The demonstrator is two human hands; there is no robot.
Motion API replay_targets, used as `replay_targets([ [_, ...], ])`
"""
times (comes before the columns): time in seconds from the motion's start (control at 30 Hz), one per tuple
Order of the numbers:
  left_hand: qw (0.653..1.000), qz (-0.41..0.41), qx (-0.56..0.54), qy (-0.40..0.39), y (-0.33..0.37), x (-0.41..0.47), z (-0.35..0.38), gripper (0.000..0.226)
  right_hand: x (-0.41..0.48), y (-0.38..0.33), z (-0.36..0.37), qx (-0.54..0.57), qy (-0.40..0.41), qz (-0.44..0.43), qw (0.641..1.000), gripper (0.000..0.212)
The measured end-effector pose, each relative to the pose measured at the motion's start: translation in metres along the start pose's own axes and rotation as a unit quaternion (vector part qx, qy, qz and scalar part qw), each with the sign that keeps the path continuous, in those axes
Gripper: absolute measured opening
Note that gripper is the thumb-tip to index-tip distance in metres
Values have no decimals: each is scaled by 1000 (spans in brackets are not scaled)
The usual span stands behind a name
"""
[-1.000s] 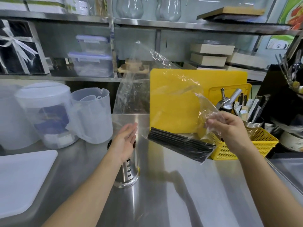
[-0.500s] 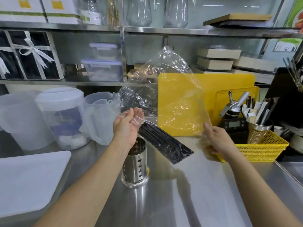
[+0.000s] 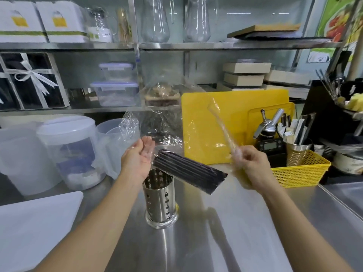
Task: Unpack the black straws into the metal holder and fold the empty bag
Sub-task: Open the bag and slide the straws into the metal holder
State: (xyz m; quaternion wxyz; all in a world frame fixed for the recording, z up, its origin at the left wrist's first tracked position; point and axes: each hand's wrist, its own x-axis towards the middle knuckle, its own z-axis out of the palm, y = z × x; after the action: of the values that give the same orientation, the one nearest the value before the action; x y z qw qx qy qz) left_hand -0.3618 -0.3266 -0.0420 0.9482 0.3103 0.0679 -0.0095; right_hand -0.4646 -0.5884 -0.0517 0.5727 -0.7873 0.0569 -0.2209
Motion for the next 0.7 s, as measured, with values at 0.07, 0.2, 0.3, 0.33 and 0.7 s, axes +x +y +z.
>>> replay_targets([
  [0.07,1000,-4,-20,-5,-1,-1,0,7,-1,0,2,72,51,-14,996,14],
  [0.2,999,-10,-15,-29,-7,-5,-4,7,-3,-4,7,174,55,-4,983,13],
  [0.3,998,-42,-11,-39,-12,-9,-14,8,-7,-9,15,249,86,-18,965,14],
  [0.33,998,-54,-3,-40,-13,-9,-19,10,-9,-9,19,270,102,-23,957,13],
  [0.7,986,-162,-42,5,-60,-36,-31,30,-11,-31,10,186,147,-51,970,10],
])
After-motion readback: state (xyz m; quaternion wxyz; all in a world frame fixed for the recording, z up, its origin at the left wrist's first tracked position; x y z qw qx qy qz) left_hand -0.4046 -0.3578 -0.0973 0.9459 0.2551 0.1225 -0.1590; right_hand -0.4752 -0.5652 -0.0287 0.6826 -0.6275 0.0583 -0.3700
